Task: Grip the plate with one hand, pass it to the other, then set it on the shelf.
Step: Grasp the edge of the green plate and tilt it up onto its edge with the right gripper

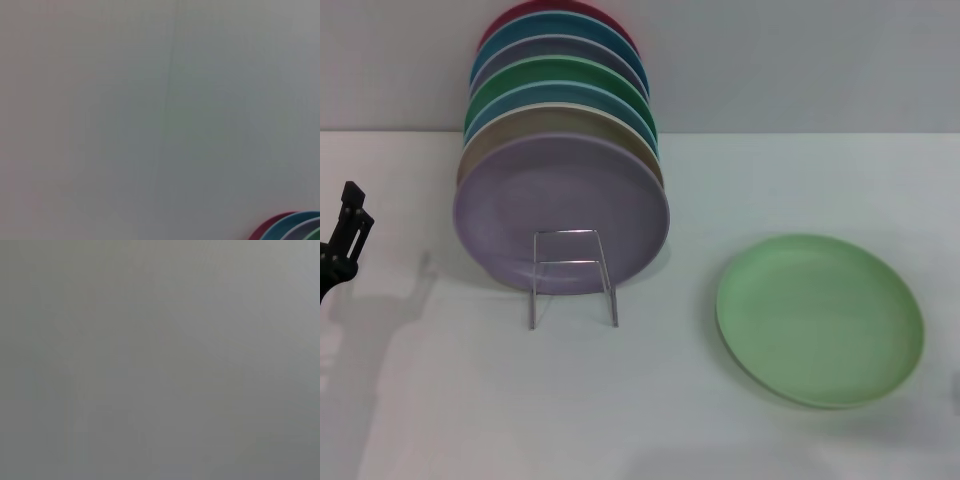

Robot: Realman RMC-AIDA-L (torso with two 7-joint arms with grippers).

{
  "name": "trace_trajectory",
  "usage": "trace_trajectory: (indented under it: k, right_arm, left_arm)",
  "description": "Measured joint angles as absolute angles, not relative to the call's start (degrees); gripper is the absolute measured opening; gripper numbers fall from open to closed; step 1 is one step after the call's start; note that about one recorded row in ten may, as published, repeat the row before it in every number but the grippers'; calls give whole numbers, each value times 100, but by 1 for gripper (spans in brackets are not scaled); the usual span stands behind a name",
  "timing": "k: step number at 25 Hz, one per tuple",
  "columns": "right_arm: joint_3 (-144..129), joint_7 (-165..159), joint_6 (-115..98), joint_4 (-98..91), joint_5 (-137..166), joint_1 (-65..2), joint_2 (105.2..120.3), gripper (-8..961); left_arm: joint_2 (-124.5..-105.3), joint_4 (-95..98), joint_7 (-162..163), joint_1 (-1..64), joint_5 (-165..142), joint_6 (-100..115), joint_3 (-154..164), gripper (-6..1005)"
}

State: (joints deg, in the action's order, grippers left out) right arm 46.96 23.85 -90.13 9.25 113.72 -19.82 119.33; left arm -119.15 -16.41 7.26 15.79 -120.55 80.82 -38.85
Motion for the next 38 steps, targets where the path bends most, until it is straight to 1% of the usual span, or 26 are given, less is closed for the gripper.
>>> trace_trajectory:
  k: [8,13,17,19,20,22,23,24,26,28,32,33,38]
  right_arm:
    - [4970,2592,-8790,1216,11373,-1883,11923,637]
    - [4973,2314,-7749,1831,11431,-1922,11859,636]
    - [4955,2459,-7206,2233,11456,-1941,11838,636]
    - [4995,2790,-6528,2952,11457,-1800,11735,635]
    - [4995,2790,-6528,2952,11457,-1800,11735,635]
    - [5125,3157,-6017,3621,11453,-1592,11640,635]
    - [5423,3592,-5301,4371,11454,-1333,11562,635]
    - [5423,3592,-5301,4371,11454,-1333,11562,635]
    - [5837,4087,-4498,5063,11459,-1069,11535,635]
    - [6350,4633,-3585,5702,11458,-801,11565,635]
    - [7760,5558,-1238,6686,11449,-436,11877,634]
    - [8078,5637,-691,6871,11449,-401,11917,634]
    - [9250,5173,1910,7539,11877,-430,11891,634]
  left_arm:
    - [-11912,-1772,737,1457,-12030,8041,-3839,834]
    - [-11909,-1824,739,1444,-12024,7970,-3777,834]
    - [-11909,-1845,739,1436,-12022,7942,-3769,834]
    - [-11909,-1848,739,1431,-12022,7914,-3769,834]
    - [-11909,-1850,739,1431,-12022,7893,-3769,834]
    - [-11909,-1855,739,1432,-12023,7843,-3769,834]
    - [-11909,-1854,739,1441,-12022,7792,-3770,834]
    - [-11909,-1854,739,1441,-12022,7792,-3770,834]
    - [-11909,-1854,739,1452,-12022,7703,-3770,833]
    - [-11909,-1870,739,1455,-12025,7655,-3756,833]
    - [-11909,-1931,740,1449,-12029,7613,-3701,833]
    - [-11909,-1931,740,1449,-12029,7613,-3701,833]
    - [-11909,-2035,743,1392,-12055,7627,-3674,833]
